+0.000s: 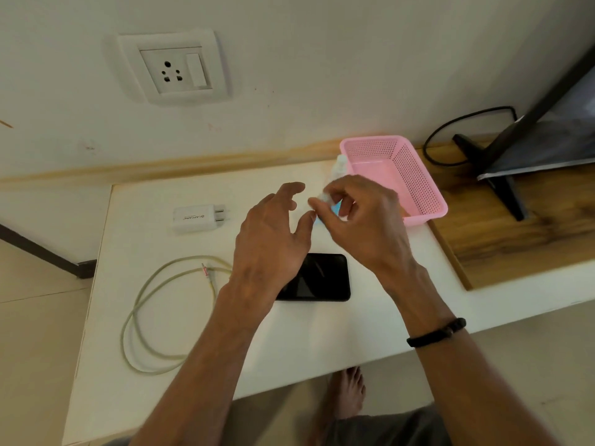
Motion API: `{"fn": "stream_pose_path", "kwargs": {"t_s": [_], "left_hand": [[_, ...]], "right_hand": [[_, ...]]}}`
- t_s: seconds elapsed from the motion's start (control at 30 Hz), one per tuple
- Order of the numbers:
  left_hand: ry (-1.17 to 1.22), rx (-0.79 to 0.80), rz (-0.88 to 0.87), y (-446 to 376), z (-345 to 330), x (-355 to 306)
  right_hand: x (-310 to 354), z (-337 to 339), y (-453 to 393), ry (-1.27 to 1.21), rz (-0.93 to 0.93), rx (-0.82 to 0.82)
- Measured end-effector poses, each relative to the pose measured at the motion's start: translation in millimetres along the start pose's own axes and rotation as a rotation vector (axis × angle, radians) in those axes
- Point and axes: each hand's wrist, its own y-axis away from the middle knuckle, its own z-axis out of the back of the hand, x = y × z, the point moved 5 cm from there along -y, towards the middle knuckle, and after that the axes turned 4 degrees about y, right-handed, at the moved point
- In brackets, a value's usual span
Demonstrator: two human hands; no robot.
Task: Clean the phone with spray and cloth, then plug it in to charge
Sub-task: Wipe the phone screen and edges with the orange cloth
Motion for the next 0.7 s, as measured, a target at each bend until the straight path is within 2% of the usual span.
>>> {"fn": "stream_pose_path", "kwargs": {"t_s": [0.1,0.23,0.33,0.6,0.7], "left_hand": [[-0.105,0.074,0.017,2,-3,6],[-0.157,0.109,0.069,1,-2,12],[-0.197,0.125,0.085,1,-4,14],[-0.239,0.166,0.101,1,-9,16],[-0.236,0.176,0.111,2,-9,18]], "right_hand": [[-14,-22,7,0.119,-0.102,0.282],[-42,-42,18,0.213,-0.300,0.383],[-54,-51,22,0.240,-0.374,0.377],[-56,-53,22,0.287,-0.401,0.325],[-49,-32,14,0.276,-0.381,0.204]]}}
